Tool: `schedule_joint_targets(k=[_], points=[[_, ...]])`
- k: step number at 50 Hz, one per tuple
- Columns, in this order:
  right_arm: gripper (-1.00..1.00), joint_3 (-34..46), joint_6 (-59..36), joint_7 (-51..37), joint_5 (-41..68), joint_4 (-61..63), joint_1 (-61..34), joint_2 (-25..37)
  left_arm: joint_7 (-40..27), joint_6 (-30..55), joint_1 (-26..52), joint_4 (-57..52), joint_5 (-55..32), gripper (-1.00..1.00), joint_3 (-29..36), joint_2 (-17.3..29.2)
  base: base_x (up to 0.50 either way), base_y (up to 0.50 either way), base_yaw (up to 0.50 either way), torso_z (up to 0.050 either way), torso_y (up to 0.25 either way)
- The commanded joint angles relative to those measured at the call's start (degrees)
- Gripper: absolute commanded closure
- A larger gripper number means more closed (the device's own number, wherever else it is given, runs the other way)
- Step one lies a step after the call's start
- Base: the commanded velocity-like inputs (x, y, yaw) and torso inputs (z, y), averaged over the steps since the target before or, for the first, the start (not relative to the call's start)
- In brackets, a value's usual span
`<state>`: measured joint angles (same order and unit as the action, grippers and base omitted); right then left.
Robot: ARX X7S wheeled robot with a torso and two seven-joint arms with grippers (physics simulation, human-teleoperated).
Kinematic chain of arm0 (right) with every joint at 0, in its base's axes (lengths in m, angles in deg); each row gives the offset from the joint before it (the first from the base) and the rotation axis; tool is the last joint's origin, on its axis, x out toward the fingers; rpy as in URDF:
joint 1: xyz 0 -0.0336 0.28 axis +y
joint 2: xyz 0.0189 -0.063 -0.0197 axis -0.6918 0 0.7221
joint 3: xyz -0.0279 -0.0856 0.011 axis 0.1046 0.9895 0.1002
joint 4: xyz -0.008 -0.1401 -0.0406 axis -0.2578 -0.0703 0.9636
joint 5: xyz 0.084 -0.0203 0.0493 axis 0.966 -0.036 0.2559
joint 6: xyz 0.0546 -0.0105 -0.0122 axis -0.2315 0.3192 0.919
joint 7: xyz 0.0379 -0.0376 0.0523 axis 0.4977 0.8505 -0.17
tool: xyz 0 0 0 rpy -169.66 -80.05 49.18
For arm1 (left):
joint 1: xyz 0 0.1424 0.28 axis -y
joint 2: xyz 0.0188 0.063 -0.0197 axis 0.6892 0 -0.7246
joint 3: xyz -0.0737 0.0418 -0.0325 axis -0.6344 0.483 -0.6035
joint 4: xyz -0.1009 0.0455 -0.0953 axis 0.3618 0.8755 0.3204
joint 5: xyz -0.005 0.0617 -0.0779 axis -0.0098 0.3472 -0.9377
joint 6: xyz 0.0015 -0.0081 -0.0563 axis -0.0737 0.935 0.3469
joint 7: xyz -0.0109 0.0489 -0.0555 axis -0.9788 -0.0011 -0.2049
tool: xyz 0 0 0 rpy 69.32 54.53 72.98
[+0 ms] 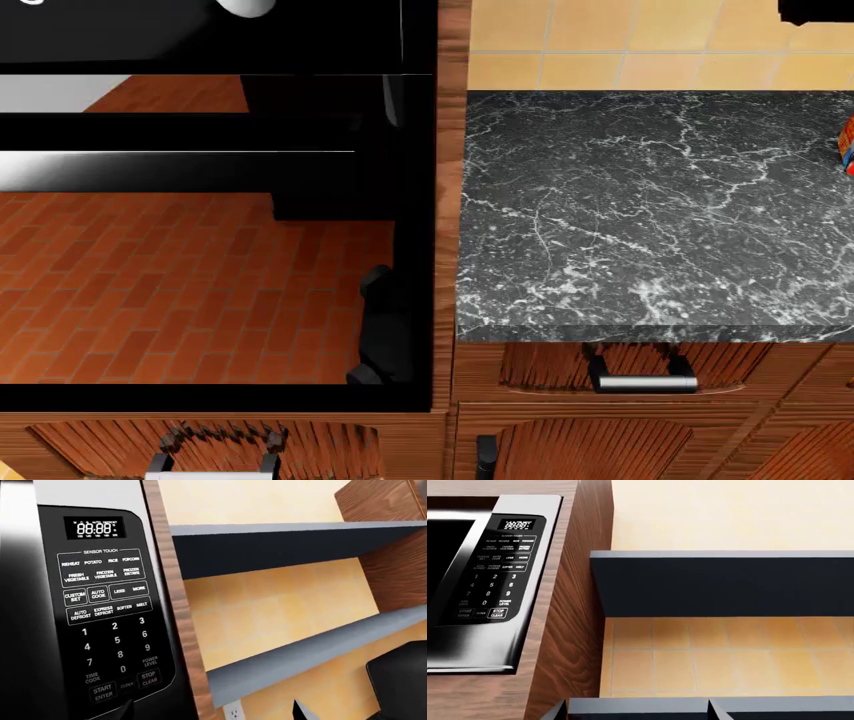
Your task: Open the microwave door
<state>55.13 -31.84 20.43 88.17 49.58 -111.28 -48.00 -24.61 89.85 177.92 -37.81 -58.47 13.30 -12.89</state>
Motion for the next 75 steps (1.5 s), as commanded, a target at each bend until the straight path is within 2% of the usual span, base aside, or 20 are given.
schedule_joint_targets(k=[1,12,23,33,38,52,65,75], points=[[-1.00,0.17,0.21,-0.45,0.62,-0.21,-0.41,0.45,7.08,-5.05,1.41,6.39,7.59,-1.00,3.37,-2.28,0.00,0.00,0.00,0.000,0.000],[-1.00,-0.03,-0.02,-1.51,2.42,-0.33,-1.26,1.23,12.58,-10.93,0.19,11.64,13.75,-1.00,6.63,-4.18,0.00,0.00,0.00,0.000,0.000],[-1.00,-0.34,0.32,-1.92,3.16,-0.27,-0.90,1.90,21.82,-19.42,3.28,24.54,23.65,-1.00,11.40,-7.12,0.00,0.00,0.00,0.000,0.000],[-1.00,-0.57,0.51,-2.46,3.84,-0.19,-0.99,2.58,35.16,-16.06,3.49,29.93,51.44,-1.00,-3.44,-15.46,0.00,0.00,0.00,0.000,0.000],[-1.00,-0.68,0.70,-2.40,3.73,-0.30,-1.00,2.97,35.64,-19.28,3.50,32.79,48.93,-1.00,1.19,-15.96,0.00,0.00,0.00,0.000,0.000],[-1.00,-0.58,1.09,-2.36,3.63,-0.63,-1.12,3.69,36.71,-25.95,3.51,39.45,48.75,-1.00,5.36,-15.98,0.00,0.00,0.00,0.000,0.000],[-1.00,-1.07,1.50,-2.95,4.29,-0.41,-0.86,4.51,38.78,-30.40,3.51,44.86,55.70,-1.00,4.00,-15.98,0.00,0.00,0.00,0.000,0.000],[-1.00,-0.84,1.96,-2.77,3.81,-0.42,-0.41,4.66,40.09,-30.23,3.51,45.52,61.78,-1.00,0.16,-15.98,0.00,0.00,0.00,0.000,0.000]])
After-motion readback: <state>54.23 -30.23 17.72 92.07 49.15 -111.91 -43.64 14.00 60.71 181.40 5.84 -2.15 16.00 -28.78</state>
